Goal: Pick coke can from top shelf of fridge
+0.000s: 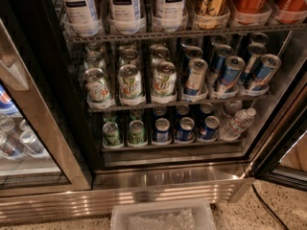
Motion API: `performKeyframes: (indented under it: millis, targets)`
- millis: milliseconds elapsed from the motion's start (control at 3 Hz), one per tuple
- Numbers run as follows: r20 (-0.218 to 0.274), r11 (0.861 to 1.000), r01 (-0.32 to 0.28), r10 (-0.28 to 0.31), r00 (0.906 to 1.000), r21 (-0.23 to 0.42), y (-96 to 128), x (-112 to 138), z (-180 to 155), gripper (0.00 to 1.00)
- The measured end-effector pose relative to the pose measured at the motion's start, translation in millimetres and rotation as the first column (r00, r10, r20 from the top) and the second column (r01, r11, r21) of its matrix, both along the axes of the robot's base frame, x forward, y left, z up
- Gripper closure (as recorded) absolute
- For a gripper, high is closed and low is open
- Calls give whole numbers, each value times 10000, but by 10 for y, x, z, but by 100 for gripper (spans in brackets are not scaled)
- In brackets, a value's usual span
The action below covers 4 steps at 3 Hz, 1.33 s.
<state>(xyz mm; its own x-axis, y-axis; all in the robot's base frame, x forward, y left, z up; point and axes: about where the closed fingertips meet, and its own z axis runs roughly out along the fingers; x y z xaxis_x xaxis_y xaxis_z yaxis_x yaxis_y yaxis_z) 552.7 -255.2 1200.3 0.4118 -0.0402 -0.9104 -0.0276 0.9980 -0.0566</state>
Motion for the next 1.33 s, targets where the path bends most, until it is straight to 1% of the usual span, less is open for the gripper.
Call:
performKeyframes:
  millis: [333,667,1000,1333]
  targets:
    - [33,9971,-709,709,9975,275,55,-190,89,100]
    - [-273,9879,-1537,1542,9877,211,230,-362,-10,100]
    - [-665,9653,-2527,2569,9641,658,358,-486,-167,100]
    - [-760,9490,-3047,3106,9475,805,373,-604,-160,100]
